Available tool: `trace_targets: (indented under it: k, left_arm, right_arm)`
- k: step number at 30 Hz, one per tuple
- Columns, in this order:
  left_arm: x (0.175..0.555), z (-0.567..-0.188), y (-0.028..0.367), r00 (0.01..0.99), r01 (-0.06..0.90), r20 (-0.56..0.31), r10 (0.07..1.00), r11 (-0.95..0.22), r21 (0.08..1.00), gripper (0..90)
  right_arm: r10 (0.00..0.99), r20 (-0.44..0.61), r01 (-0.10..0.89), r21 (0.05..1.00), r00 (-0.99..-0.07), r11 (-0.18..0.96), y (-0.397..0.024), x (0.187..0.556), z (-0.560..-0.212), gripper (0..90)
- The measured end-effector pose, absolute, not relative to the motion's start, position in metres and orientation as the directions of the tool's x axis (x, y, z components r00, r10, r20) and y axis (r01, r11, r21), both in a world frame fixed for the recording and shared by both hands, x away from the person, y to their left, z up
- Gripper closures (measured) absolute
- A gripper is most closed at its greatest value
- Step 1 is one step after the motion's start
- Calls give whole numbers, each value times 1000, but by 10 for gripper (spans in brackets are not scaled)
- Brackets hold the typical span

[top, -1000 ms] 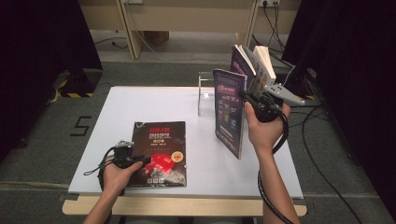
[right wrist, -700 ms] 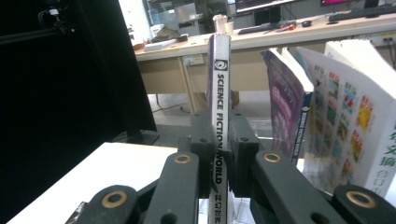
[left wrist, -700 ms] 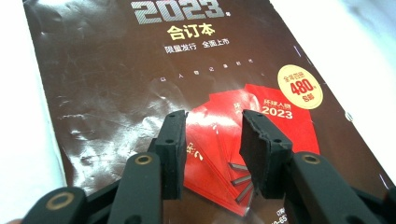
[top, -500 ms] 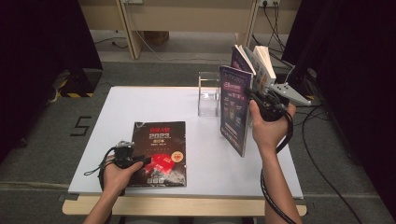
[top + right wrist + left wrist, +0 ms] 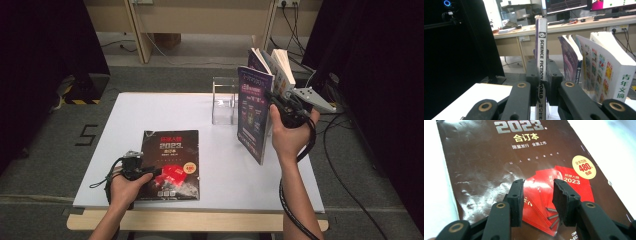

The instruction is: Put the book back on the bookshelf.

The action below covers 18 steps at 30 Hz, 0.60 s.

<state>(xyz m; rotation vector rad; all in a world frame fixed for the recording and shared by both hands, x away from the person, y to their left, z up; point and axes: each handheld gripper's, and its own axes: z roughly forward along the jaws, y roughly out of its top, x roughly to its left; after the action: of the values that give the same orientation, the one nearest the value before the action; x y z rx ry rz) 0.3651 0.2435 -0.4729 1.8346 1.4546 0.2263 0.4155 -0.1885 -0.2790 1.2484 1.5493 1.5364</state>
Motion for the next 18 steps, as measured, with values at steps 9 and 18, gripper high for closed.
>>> trace_targets:
  k: [9,18]
  left_arm:
    - [365,-473,244,329,754,-311,892,-50,655,602]
    - [366,-473,245,330,756,-313,891,-51,653,601]
  right_arm:
    - [918,189,186,974,-350,-129,-187,422,-278,834]
    - [924,179,173,977,-339,-126,-186,432,-277,834]
